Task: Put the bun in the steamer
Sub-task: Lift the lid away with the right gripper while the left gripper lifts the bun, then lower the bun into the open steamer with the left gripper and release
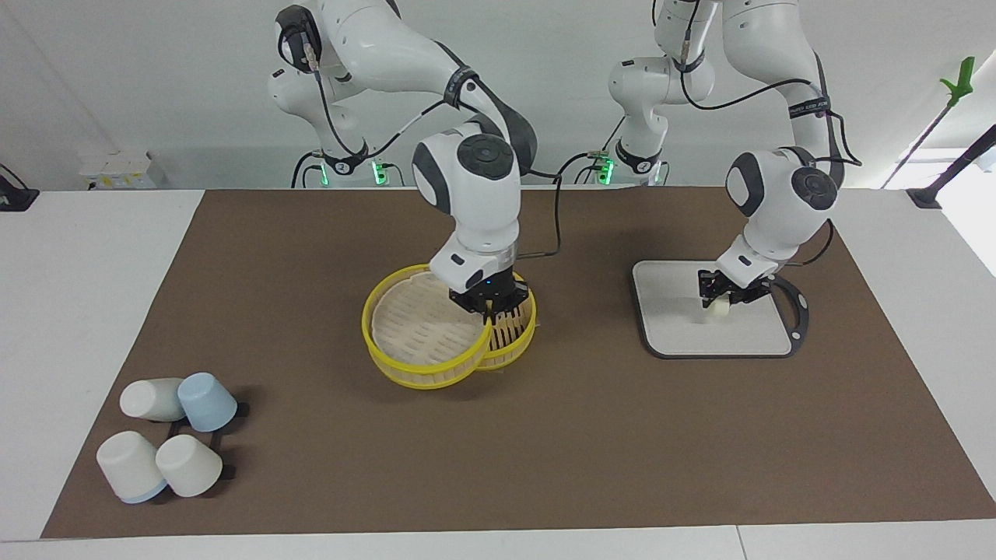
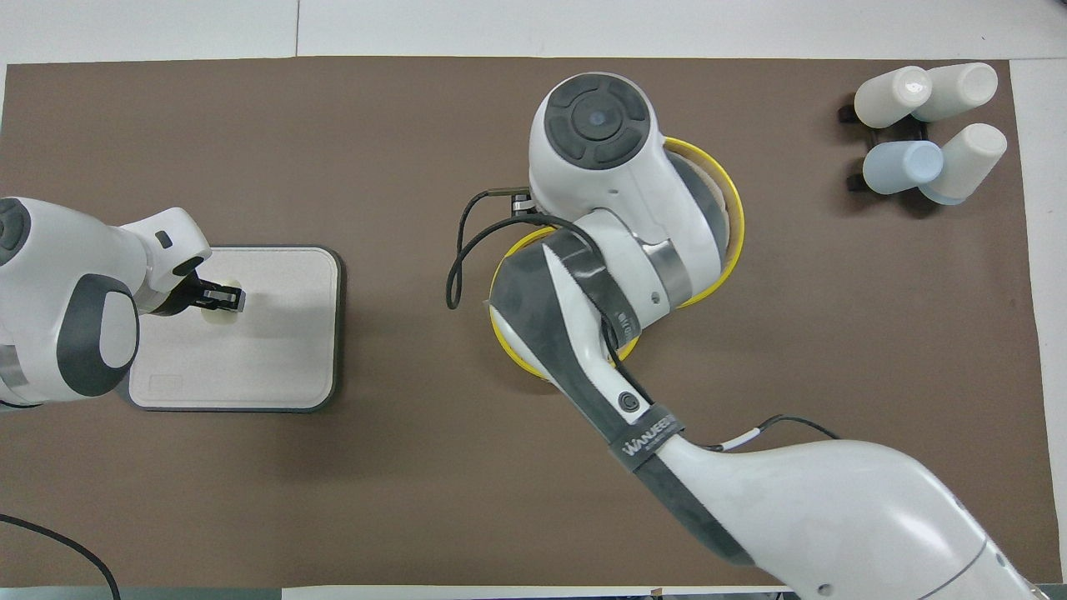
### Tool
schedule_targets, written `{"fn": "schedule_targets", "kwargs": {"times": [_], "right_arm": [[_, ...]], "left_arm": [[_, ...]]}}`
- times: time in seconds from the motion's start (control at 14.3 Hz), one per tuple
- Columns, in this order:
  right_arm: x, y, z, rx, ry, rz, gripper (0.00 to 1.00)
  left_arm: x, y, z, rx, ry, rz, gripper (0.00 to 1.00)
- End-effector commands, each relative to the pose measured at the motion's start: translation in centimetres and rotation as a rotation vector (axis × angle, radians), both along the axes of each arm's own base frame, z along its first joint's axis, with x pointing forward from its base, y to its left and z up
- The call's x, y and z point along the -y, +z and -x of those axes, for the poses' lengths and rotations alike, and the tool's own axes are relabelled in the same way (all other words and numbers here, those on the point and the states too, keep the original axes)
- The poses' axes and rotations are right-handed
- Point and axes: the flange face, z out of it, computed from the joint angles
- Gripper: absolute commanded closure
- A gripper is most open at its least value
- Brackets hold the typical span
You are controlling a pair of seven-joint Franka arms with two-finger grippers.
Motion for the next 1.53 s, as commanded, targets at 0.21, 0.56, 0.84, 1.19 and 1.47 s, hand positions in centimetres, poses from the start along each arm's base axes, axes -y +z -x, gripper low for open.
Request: {"fn": "schedule_targets", "kwargs": {"times": [0.21,0.56,0.84,1.19,1.47], "right_arm": [[13.5,5.5,-3.3,-0.012,0.058,-0.040,1.00],[22.6,5.3,-5.1,-0.023,0.112,-0.031,1.00],[23.9,4.7,-5.1,-0.040,0.070,-0.023,1.00],[23.2,3.8,-4.3,-0.071,-0.032,-0.015,1.00],[22.8,3.7,-4.0,-0.070,-0.061,0.018,1.00]], "left_arm": [[17.6,8.2,-3.0,-0.035,0.234,-0.017,0.62],[32.4,10.6,0.5,0.074,0.370,0.066,0.62],[39.6,7.0,6.2,0.103,0.288,0.098,0.62],[42.8,0.9,7.3,0.122,0.223,0.054,0.62],[42.8,-1.5,6.8,0.131,0.229,0.060,0.62]]}}
